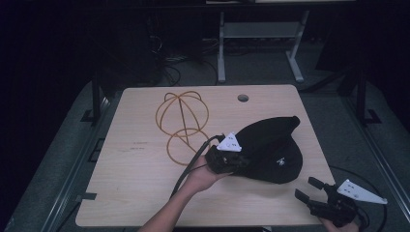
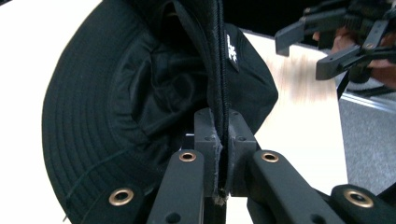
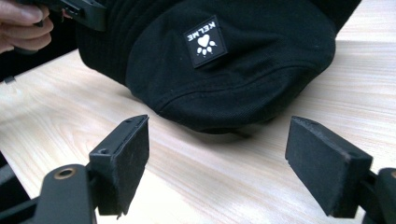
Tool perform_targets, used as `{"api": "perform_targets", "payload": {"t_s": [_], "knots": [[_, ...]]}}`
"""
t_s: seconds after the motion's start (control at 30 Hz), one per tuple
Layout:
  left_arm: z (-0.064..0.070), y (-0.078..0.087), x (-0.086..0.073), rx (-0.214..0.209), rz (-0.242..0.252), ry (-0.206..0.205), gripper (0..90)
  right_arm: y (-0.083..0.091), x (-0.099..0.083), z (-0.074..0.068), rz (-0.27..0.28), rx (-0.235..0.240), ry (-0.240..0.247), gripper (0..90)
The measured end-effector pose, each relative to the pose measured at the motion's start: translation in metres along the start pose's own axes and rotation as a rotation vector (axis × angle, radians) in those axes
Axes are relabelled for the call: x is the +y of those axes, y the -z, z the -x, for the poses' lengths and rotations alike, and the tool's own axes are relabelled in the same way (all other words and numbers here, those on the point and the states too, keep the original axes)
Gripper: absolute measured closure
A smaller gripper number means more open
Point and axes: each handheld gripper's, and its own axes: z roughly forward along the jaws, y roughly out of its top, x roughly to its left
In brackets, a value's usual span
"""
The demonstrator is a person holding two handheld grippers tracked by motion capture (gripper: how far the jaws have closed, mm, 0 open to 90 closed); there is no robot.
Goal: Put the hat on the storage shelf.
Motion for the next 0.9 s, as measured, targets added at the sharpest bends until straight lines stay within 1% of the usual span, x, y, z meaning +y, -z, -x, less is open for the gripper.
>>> {"api": "perform_targets", "payload": {"t_s": [0.03, 0.07, 0.1, 0.13, 0.2, 0.23, 0.27, 0.3, 0.33, 0.37, 0.4, 0.43, 0.47, 0.53, 0.57, 0.6, 0.63, 0.67, 0.7, 0.77, 0.8, 0.83, 0.87, 0.9], "knots": [[0.0, 0.0, 0.0, 0.0, 0.0, 0.0, 85.4, -0.001, 0.0, 0.0, 0.006, 0.002, -0.011, 20.8], [-0.001, 0.002, 0.001, -0.001, 0.012, 0.007, 85.4, -0.001, 0.0, 0.0, 0.006, 0.002, -0.011, 20.8], [-0.002, 0.003, 0.002, -0.007, 0.029, 0.023, 85.4, -0.001, 0.0, 0.001, 0.01, 0.003, -0.017, 20.8], [-0.003, 0.005, 0.003, -0.01, 0.045, 0.036, 85.4, -0.002, 0.001, 0.001, 0.015, 0.002, -0.039, 20.8], [-0.004, 0.007, 0.004, -0.01, 0.06, 0.047, 85.4, -0.002, 0.001, 0.002, 0.031, 0.006, -0.062, 20.8], [-0.004, 0.007, 0.004, -0.01, 0.06, 0.047, 85.4, -0.002, 0.001, 0.002, 0.031, 0.006, -0.062, 20.8], [-0.004, 0.008, 0.005, -0.011, 0.066, 0.059, 85.4, -0.004, 0.002, 0.002, 0.041, 0.01, -0.084, 20.8], [-0.004, 0.008, 0.005, -0.011, 0.066, 0.059, 85.5, -0.004, 0.002, 0.002, 0.041, 0.01, -0.084, 20.8], [-0.004, 0.009, 0.007, -0.007, 0.069, 0.058, 85.5, -0.006, 0.002, 0.003, 0.049, 0.01, -0.106, 20.8], [-0.004, 0.009, 0.007, -0.007, 0.069, 0.058, 85.4, -0.006, 0.002, 0.003, 0.049, 0.01, -0.106, 20.8], [-0.003, 0.01, 0.008, -0.009, 0.071, 0.054, 85.5, -0.01, 0.002, 0.005, 0.05, 0.011, -0.137, 20.3], [-0.003, 0.01, 0.008, -0.009, 0.071, 0.054, 85.5, -0.01, 0.002, 0.005, 0.05, 0.011, -0.137, 20.3], [-0.003, 0.011, 0.01, -0.009, 0.076, 0.048, 85.5, -0.013, 0.003, 0.008, 0.054, 0.018, -0.169, 20.2], [-0.002, 0.012, 0.01, -0.01, 0.08, 0.049, 85.5, -0.014, 0.003, 0.009, 0.057, 0.017, -0.174, 20.2], [-0.002, 0.012, 0.01, -0.011, 0.084, 0.049, 85.5, -0.015, 0.004, 0.01, 0.063, 0.017, -0.192, 20.3], [-0.003, 0.012, 0.01, -0.012, 0.081, 0.049, 85.4, -0.018, 0.005, 0.012, 0.068, 0.029, -0.229, 20.6], [-0.003, 0.012, 0.01, -0.012, 0.081, 0.049, 85.4, -0.019, 0.005, 0.013, 0.066, 0.03, -0.242, 21.2], [-0.003, 0.013, 0.009, -0.014, 0.086, 0.055, 85.5, -0.021, 0.005, 0.015, 0.075, 0.039, -0.27, 21.8], [-0.003, 0.013, 0.009, -0.014, 0.086, 0.055, 85.5, -0.021, 0.005, 0.015, 0.075, 0.039, -0.27, 21.8], [-0.003, 0.014, 0.01, -0.015, 0.085, 0.055, 85.5, -0.026, 0.006, 0.017, 0.058, 0.044, -0.305, 21.7], [-0.003, 0.014, 0.01, -0.017, 0.091, 0.054, 85.5, -0.031, 0.006, 0.019, 0.054, 0.046, -0.336, 21.7], [-0.003, 0.014, 0.01, -0.017, 0.091, 0.054, 85.5, -0.031, 0.006, 0.019, 0.054, 0.046, -0.336, 21.7], [-0.002, 0.014, 0.011, -0.019, 0.093, 0.05, 85.5, -0.035, 0.007, 0.021, 0.052, 0.054, -0.363, 21.7], [-0.002, 0.014, 0.011, -0.019, 0.093, 0.05, 85.5, -0.035, 0.007, 0.021, 0.052, 0.054, -0.363, 21.7]]}}
